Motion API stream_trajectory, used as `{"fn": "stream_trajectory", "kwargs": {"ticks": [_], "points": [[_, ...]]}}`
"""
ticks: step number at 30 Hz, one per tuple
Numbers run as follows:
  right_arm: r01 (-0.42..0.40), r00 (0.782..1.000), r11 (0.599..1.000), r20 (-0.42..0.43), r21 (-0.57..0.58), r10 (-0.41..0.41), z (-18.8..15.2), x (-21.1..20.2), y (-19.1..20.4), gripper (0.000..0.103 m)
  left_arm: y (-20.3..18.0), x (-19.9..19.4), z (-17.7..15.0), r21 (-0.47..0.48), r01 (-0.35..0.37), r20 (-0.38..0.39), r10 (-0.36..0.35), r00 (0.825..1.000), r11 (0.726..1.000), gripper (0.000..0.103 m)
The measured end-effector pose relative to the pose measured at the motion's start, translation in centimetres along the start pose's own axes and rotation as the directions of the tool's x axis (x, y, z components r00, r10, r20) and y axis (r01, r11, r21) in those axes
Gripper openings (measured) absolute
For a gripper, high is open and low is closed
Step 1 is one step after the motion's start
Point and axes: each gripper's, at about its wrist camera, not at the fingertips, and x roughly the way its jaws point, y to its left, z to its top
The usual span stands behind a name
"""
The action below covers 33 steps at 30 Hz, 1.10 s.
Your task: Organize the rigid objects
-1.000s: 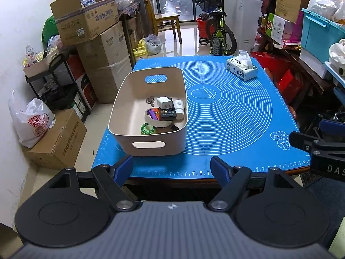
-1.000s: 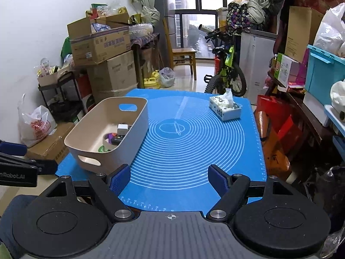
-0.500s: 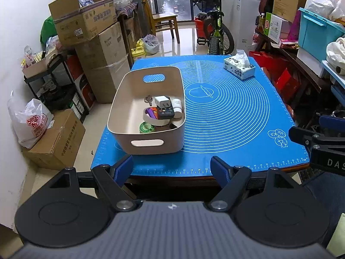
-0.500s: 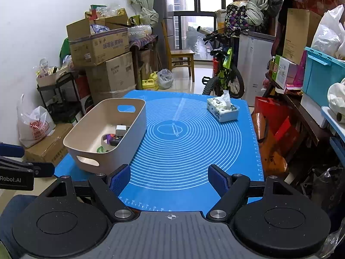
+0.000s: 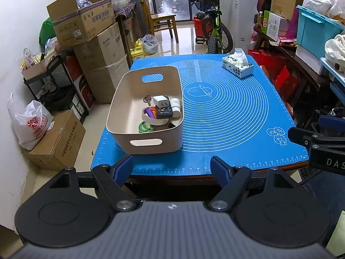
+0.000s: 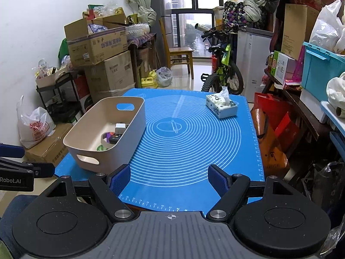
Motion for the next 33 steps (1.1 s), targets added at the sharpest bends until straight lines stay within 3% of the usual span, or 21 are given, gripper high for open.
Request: {"fn": "stream_trajectory", "kwargs": {"ticks": [33], "points": [[-0.004, 1.0, 1.0, -0.002, 0.006, 0.004, 0.04, -0.01, -0.25, 0.082, -0.54, -0.32, 0.33, 0.008, 0.005, -0.005, -0.005, 1.0, 1.0, 0.079]]}}
